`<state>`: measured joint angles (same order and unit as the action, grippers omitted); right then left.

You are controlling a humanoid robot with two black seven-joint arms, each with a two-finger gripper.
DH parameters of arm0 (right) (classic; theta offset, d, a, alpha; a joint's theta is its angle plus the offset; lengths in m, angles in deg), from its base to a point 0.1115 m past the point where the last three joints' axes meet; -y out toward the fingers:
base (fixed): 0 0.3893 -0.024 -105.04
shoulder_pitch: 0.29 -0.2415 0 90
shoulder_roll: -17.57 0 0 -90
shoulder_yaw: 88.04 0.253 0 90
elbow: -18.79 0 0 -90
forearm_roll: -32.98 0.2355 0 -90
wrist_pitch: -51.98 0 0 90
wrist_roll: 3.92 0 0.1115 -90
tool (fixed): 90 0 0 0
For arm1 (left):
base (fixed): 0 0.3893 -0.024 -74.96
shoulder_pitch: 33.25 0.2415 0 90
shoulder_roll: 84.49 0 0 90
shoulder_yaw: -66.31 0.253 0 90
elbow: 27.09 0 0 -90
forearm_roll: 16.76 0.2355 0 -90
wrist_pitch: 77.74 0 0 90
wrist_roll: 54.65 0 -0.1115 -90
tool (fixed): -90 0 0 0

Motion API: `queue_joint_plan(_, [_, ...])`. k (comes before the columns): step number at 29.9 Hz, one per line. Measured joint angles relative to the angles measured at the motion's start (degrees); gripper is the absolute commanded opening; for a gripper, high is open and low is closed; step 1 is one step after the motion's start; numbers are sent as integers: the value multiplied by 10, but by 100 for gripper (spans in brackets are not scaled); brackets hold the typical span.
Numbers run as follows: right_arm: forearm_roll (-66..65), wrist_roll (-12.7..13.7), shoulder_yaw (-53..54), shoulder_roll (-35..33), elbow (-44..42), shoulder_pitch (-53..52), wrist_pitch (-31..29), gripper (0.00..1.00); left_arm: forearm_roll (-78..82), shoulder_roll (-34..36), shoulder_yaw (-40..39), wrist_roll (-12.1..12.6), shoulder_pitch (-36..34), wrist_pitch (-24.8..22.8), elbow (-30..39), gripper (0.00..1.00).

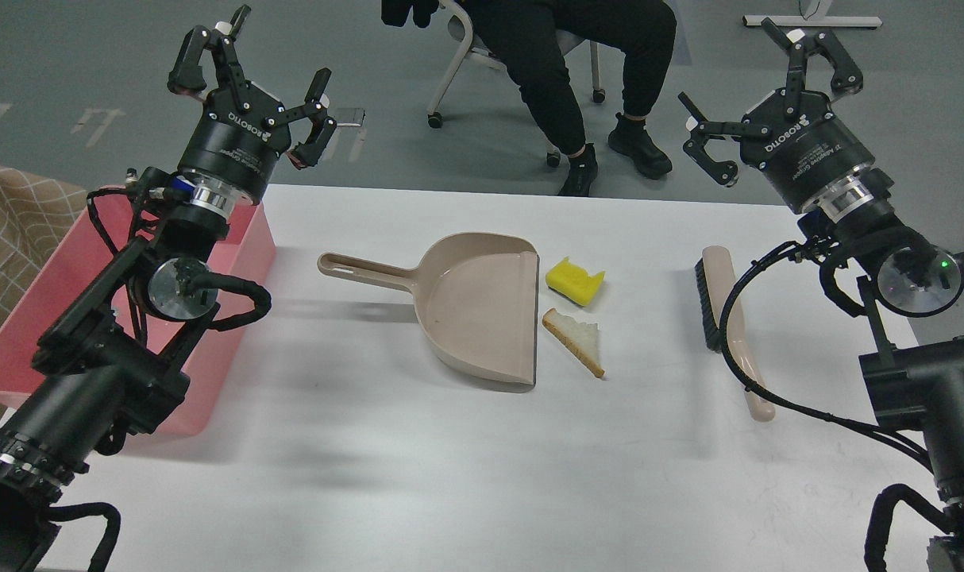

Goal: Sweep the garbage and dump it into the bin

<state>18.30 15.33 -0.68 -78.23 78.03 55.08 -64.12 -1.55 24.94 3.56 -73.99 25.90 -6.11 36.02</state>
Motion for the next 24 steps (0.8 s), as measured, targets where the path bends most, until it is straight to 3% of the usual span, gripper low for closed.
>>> queue_joint_plan(24, [0, 0, 0, 0, 1, -1, 0, 100, -1, -1, 1, 2, 0, 1, 0, 98])
